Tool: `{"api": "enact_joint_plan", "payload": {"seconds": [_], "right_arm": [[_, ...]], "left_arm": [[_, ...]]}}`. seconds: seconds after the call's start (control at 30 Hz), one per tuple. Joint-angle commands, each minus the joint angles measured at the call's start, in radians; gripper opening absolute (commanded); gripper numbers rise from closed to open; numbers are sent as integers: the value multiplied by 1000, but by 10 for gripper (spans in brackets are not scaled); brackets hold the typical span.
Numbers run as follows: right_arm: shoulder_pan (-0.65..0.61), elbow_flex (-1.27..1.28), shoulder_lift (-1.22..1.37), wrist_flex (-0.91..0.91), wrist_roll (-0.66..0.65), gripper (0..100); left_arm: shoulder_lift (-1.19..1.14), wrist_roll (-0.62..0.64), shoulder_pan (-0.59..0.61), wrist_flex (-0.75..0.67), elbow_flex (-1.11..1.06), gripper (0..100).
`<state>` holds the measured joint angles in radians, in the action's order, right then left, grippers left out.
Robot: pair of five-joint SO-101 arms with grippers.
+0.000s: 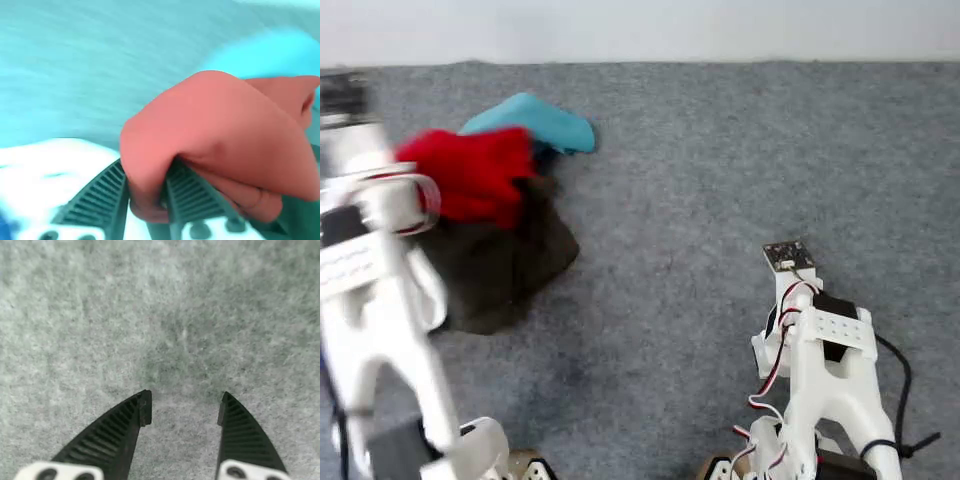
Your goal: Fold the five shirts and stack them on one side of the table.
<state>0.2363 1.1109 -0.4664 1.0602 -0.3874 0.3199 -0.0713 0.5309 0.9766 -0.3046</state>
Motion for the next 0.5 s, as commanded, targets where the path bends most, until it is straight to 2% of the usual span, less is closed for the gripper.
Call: {"api": "enact_joint_plan", "payload": {"seconds": [0.0, 0.1, 0.23, 0.33, 0.47], "right_arm": [[7, -3, -7, -10, -9, 231], [7, -3, -7, -10, -9, 231], [7, -3, -7, -10, -9, 231], [7, -3, -7, -10, -9, 231], [7, -3, -7, -10, -9, 231]], "left_arm": [[186, -21, 190, 5, 45, 13], [244, -21, 273, 2, 33, 13], [273, -21, 327, 2, 4, 13], [273, -18, 318, 2, -36, 13], [279, -18, 236, 3, -113, 16]]}}
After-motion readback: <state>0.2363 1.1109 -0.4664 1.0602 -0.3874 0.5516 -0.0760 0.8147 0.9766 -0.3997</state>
